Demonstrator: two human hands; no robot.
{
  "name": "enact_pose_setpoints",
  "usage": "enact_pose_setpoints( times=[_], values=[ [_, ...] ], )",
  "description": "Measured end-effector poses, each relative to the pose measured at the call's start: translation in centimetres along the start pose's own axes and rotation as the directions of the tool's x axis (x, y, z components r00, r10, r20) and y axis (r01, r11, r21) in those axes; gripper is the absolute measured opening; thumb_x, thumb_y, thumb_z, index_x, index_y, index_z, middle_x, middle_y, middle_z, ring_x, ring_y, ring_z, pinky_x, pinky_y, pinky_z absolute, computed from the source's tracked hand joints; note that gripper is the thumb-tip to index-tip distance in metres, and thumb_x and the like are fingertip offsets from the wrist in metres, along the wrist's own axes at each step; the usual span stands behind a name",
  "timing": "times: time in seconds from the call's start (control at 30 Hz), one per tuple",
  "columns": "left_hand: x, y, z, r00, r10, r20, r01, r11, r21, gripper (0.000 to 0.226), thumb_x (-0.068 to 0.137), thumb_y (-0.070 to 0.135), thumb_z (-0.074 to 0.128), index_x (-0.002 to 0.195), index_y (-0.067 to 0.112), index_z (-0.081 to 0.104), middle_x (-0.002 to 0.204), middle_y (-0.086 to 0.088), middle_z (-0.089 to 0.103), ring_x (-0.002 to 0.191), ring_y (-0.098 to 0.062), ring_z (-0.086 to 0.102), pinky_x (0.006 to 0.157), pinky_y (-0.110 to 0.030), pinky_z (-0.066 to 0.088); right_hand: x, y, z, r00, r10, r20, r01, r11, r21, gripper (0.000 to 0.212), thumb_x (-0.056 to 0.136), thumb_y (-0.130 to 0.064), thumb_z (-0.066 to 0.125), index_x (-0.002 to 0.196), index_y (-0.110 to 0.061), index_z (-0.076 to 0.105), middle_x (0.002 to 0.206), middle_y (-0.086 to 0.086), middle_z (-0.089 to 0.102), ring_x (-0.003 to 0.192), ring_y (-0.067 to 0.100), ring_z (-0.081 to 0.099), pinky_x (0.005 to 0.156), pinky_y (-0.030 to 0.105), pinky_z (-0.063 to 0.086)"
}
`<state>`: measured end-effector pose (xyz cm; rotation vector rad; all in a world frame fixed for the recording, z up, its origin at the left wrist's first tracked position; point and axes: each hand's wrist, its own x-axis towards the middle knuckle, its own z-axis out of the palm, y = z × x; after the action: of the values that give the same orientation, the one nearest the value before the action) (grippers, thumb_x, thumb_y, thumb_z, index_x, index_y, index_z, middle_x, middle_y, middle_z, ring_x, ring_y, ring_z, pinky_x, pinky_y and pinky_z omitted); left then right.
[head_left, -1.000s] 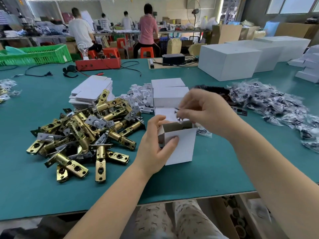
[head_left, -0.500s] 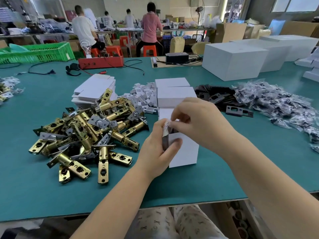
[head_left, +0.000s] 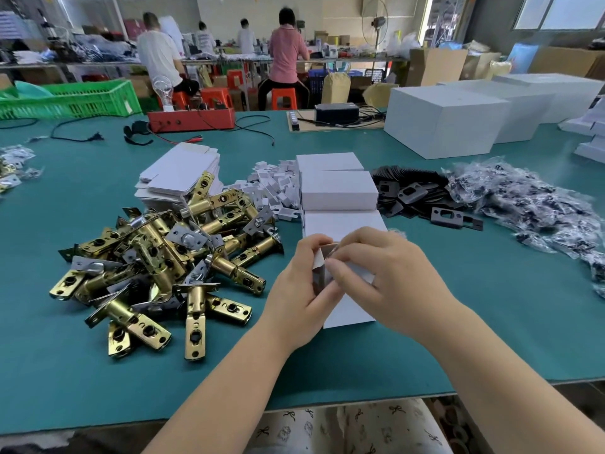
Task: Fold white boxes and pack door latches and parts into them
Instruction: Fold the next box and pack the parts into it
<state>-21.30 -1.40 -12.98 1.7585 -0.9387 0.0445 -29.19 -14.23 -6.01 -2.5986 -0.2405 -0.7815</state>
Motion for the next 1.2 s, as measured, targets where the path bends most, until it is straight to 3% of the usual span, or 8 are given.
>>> enact_pose_setpoints(
  times=[0.3, 0.37, 0.43, 0.53, 0.7, 0.93, 1.1, 1.2],
  values=[
    [-0.1, 0.2, -0.1, 0.996, 0.081, -0.031, -0.078, 0.993, 0.093, 0.050, 0.080, 0.047, 0.057, 0.124, 0.035, 0.036, 0.118, 0.007, 0.042, 0.099, 0.002, 0.047, 0.078, -0.020, 0.046, 0.9, 0.3, -0.1, 0.949, -0.045, 0.313, 0.121, 0.967, -0.226, 0.065, 0.085, -0.064, 0.016, 0.087, -0.023, 0.066, 0.082, -0.008, 0.065, 0.087, 0.013, 0.047, 0.085, 0.030, 0.029],
    [0.0, 0.3, -0.3, 0.993, 0.088, -0.073, -0.080, 0.991, 0.110, 0.050, 0.079, 0.045, 0.058, 0.123, 0.034, 0.038, 0.116, 0.005, 0.038, 0.098, 0.006, 0.045, 0.074, -0.012, 0.044, 0.6, 0.8, 0.4, 0.976, -0.085, 0.201, 0.108, 0.989, -0.105, 0.044, 0.088, -0.052, 0.038, 0.089, -0.020, 0.068, 0.086, -0.010, 0.067, 0.090, 0.014, 0.048, 0.086, 0.027, 0.032],
    [0.0, 0.3, -0.5, 0.990, 0.073, -0.123, -0.065, 0.995, 0.070, 0.051, 0.076, 0.043, 0.061, 0.122, 0.033, 0.040, 0.113, 0.009, 0.038, 0.097, 0.004, 0.047, 0.071, -0.015, 0.047, -0.4, 1.4, 1.2, 0.988, -0.016, -0.153, 0.033, 0.994, 0.106, 0.025, 0.086, -0.033, 0.053, 0.094, -0.016, 0.069, 0.093, -0.011, 0.064, 0.094, 0.012, 0.050, 0.087, 0.019, 0.037],
    [-0.1, 0.4, -0.8, 0.987, -0.003, -0.162, -0.002, 1.000, -0.031, 0.052, 0.073, 0.046, 0.068, 0.117, 0.039, 0.040, 0.104, 0.006, 0.049, 0.092, -0.010, 0.057, 0.071, -0.024, 0.055, -2.1, 2.5, 2.5, 0.842, 0.300, -0.449, -0.140, 0.924, 0.356, 0.028, 0.081, -0.034, 0.054, 0.107, -0.024, 0.055, 0.105, -0.015, 0.053, 0.099, 0.007, 0.049, 0.089, 0.014, 0.038],
    [-0.1, 0.7, -1.0, 0.975, -0.022, -0.221, -0.012, 0.988, -0.152, 0.054, 0.066, 0.040, 0.079, 0.106, 0.049, 0.045, 0.100, 0.014, 0.061, 0.092, -0.017, 0.066, 0.078, -0.024, 0.057, -3.6, 3.2, 4.3, 0.792, 0.572, -0.212, -0.270, 0.641, 0.718, 0.031, 0.079, -0.037, 0.060, 0.108, -0.038, 0.048, 0.096, -0.018, 0.063, 0.088, -0.004, 0.059, 0.075, 0.009, 0.045],
    [0.5, 0.5, -1.3, 0.973, -0.172, -0.154, 0.057, 0.826, -0.561, 0.044, 0.049, 0.022, 0.091, 0.079, 0.036, 0.063, 0.087, 0.004, 0.072, 0.080, -0.014, 0.071, 0.072, -0.023, 0.056, -3.7, 3.9, 4.5, 0.784, 0.575, -0.235, -0.155, 0.548, 0.822, 0.049, 0.074, -0.035, 0.075, 0.115, -0.031, 0.048, 0.107, -0.013, 0.067, 0.087, 0.003, 0.061, 0.079, 0.015, 0.049],
    [0.6, 0.9, -1.2, 0.975, -0.182, -0.127, 0.072, 0.802, -0.594, 0.031, 0.053, 0.017, 0.089, 0.078, 0.028, 0.074, 0.077, 0.003, 0.073, 0.073, -0.008, 0.069, 0.067, -0.017, 0.053, -3.5, 4.0, 4.2, 0.778, 0.581, -0.239, -0.177, 0.568, 0.804, 0.032, 0.071, -0.034, 0.078, 0.100, -0.040, 0.065, 0.097, -0.016, 0.070, 0.080, 0.002, 0.062, 0.073, 0.014, 0.049],
    [0.4, 1.1, -0.9, 0.972, -0.153, -0.178, 0.034, 0.843, -0.537, 0.028, 0.068, 0.015, 0.084, 0.092, 0.023, 0.071, 0.084, 0.003, 0.073, 0.080, -0.010, 0.069, 0.073, -0.017, 0.053, -3.4, 3.9, 4.2, 0.774, 0.589, -0.234, -0.161, 0.539, 0.827, 0.052, 0.069, -0.040, 0.078, 0.115, -0.038, 0.053, 0.110, -0.010, 0.069, 0.083, 0.008, 0.062, 0.077, 0.017, 0.050]
  ],
)
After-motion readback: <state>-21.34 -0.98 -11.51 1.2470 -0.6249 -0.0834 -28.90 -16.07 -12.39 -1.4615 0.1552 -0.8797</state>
